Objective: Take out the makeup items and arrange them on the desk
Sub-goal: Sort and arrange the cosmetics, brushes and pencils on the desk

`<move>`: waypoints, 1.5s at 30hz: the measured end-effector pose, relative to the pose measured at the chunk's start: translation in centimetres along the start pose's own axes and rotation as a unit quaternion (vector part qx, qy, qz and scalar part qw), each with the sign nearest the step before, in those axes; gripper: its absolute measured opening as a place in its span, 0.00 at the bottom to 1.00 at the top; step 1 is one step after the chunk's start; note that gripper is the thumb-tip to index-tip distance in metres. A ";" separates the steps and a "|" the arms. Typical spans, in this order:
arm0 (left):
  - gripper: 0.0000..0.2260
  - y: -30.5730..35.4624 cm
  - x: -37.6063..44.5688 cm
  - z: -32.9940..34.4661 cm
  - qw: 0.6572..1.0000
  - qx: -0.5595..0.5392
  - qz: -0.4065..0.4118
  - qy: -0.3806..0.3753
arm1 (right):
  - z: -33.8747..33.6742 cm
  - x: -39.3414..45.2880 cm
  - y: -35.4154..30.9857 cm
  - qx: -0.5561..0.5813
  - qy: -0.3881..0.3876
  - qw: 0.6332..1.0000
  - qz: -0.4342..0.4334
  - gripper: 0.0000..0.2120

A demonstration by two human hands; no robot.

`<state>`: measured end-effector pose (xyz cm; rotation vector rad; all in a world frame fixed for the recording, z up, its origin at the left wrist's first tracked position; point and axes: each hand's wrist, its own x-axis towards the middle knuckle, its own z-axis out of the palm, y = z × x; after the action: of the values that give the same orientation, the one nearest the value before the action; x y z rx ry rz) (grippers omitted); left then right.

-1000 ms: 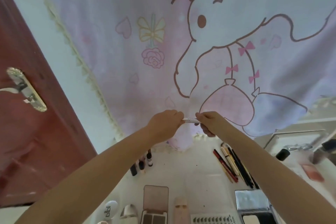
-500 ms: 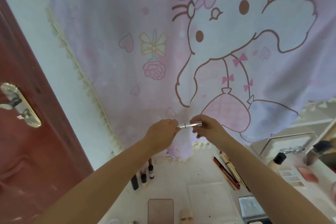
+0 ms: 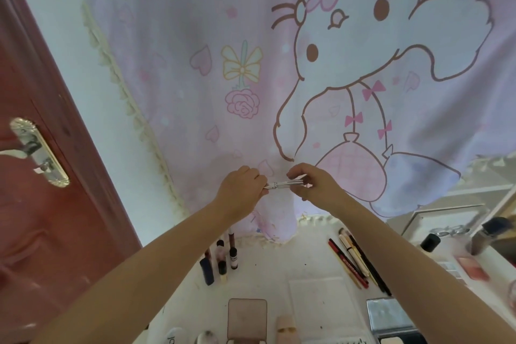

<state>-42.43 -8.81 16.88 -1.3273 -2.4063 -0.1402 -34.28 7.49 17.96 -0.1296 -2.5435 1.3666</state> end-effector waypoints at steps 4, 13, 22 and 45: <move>0.11 0.6 -0.6 -1.7 0.996 0.032 0.061 0.050 | -0.3 0.1 -0.4 -0.025 -0.058 0.995 0.083 0.08; 0.16 0.0 -1.8 0.9 1.000 -0.017 -0.007 0.001 | 0.2 -1.3 1.0 0.130 -0.058 0.989 0.050 0.14; 0.15 -0.5 -4.7 3.6 0.992 -0.065 -0.070 -0.079 | 2.6 -0.9 2.0 0.101 -0.088 0.985 0.105 0.09; 0.21 -1.6 -20.2 15.6 0.862 -0.116 -0.346 -0.353 | 16.0 0.5 7.7 -0.374 -0.272 0.884 -0.067 0.11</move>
<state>-38.59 -21.56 -4.95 -0.5492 -3.5147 -0.1544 -39.25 -1.04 3.17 0.3370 -3.3351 0.3104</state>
